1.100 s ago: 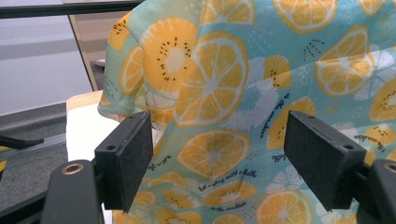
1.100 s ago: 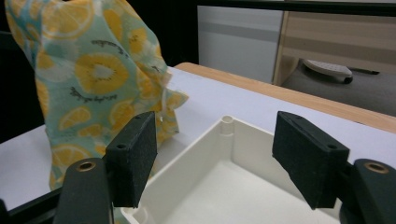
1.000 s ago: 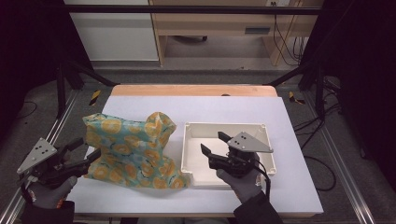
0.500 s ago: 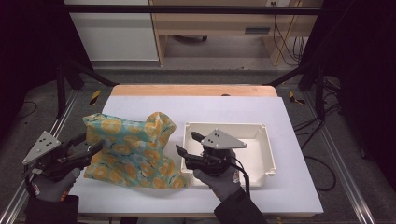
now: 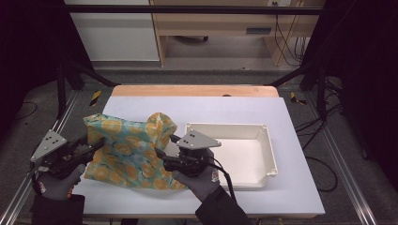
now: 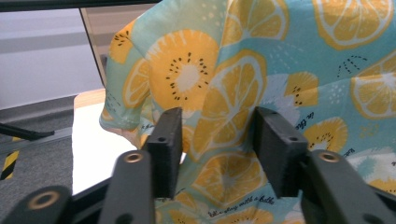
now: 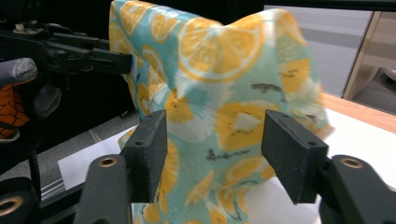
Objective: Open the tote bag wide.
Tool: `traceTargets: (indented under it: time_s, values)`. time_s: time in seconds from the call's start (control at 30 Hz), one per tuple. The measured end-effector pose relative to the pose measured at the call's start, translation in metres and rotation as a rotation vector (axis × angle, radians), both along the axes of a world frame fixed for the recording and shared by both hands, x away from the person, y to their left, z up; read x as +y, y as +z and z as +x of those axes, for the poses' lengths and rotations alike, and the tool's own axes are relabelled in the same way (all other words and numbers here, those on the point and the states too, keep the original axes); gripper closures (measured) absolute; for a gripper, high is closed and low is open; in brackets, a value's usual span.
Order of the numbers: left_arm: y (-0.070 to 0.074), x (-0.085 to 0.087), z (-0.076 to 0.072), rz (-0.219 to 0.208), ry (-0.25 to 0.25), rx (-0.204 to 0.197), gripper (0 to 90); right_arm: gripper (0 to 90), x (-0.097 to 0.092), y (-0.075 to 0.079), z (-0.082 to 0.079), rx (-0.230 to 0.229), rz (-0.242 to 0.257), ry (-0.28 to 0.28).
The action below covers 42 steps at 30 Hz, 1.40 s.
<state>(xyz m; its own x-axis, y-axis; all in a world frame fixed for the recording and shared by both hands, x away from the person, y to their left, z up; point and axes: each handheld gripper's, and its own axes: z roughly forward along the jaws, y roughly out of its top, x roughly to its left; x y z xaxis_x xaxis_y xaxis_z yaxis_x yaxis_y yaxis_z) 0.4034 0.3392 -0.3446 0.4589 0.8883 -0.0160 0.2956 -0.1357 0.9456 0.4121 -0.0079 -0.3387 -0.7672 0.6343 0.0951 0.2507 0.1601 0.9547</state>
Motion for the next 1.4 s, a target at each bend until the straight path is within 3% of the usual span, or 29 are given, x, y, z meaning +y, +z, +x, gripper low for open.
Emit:
traceTargets:
  time_s: [0.23,0.33,0.67,0.97,1.17,1.4]
  values:
    - [0.001,0.003,-0.004,-0.023,-0.002,-0.011,72.6,56.4,0.014,-0.004,0.002,0.022,-0.024,0.002]
    - [0.001,0.004,-0.006,-0.028,-0.004,-0.008,79.9,70.0,0.018,-0.004,0.003,0.021,-0.046,-0.006]
    - [0.007,0.006,-0.016,-0.057,-0.017,-0.034,89.7,89.6,0.014,0.001,0.0,0.016,-0.055,-0.008]
    - [0.013,0.008,-0.036,-0.069,-0.034,-0.057,90.0,90.0,0.01,0.014,-0.014,-0.012,-0.036,0.043]
    - [0.004,0.009,-0.047,-0.053,-0.05,-0.039,90.0,87.9,0.013,-0.001,-0.022,0.023,-0.055,0.08]
    - [-0.01,0.006,-0.042,-0.045,-0.058,0.008,90.0,82.5,0.015,-0.02,-0.012,0.076,-0.085,0.061]
